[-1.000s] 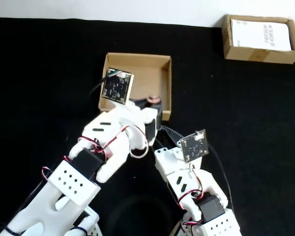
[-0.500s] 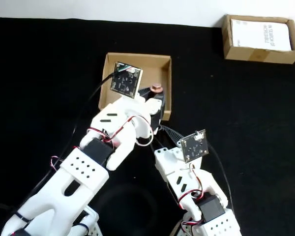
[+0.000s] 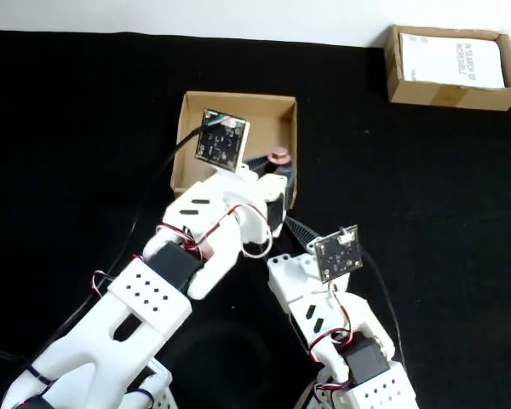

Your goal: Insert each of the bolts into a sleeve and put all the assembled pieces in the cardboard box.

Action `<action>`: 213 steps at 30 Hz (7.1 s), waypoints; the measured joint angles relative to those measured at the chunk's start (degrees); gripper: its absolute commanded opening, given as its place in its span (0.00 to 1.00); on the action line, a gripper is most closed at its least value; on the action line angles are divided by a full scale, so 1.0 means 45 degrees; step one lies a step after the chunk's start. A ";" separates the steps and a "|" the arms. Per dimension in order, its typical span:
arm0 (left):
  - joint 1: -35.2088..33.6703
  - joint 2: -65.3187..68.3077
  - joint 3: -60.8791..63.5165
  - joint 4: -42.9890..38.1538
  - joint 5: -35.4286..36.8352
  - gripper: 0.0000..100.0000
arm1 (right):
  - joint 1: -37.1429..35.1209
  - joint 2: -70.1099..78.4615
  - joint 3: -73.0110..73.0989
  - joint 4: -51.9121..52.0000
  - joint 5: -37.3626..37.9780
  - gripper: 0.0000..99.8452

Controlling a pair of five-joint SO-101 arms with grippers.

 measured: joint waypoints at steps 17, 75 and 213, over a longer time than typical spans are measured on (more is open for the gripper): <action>-0.0254 0.0000 -0.0059 0.0117 0.0059 0.01 | 0.0039 0.0000 0.0000 -0.0098 0.0430 0.01; -0.0078 -0.0234 -0.0586 0.0606 0.0137 0.01 | 0.0469 0.0020 0.0000 -0.0664 0.1758 0.01; -1.2054 -1.3812 1.0237 0.7053 -0.1563 0.01 | -0.1621 2.3756 -2.0669 0.6037 0.2657 0.12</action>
